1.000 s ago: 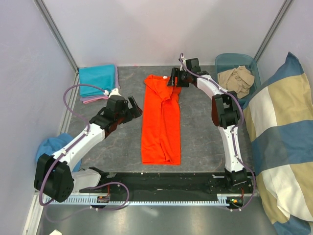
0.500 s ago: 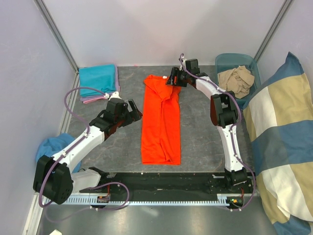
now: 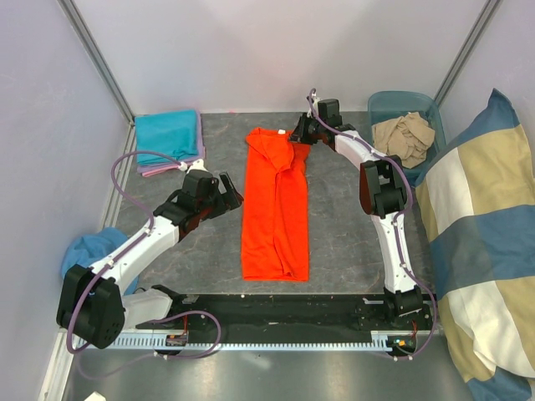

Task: Fold and stack the t-shirts
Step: Grab the bottom of the folded rectangular tshirt with both arms

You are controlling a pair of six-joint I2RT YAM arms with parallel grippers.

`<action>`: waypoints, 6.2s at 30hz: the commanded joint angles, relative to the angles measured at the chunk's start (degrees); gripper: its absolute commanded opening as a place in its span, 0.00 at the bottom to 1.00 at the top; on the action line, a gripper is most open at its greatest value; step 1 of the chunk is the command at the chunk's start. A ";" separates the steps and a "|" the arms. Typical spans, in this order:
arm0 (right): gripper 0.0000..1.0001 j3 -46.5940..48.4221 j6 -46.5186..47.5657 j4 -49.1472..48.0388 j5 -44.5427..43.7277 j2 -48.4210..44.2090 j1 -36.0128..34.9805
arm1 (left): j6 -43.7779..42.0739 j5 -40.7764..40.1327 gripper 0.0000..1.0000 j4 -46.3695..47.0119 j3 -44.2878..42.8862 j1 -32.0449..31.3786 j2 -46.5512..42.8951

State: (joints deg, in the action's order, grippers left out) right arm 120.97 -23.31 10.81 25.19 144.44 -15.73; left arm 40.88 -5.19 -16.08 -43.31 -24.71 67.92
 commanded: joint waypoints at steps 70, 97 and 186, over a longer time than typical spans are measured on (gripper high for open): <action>0.00 -43.45 -7.71 -19.07 -13.41 -28.78 0.35 | 0.16 2.29 1.00 4.21 2.26 0.36 2.13; 0.68 -57.77 -4.46 -12.74 -18.16 -48.11 -1.85 | -9.86 7.28 0.92 8.25 -47.96 4.23 43.06; 0.73 -67.62 -4.20 -7.12 -21.23 -39.06 -16.09 | -7.40 13.89 0.13 11.68 -56.28 16.10 65.51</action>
State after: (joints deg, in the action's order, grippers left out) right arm 54.28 -30.13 -7.51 7.42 103.61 -31.75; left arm 33.19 11.79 -2.94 -103.02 -9.43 137.58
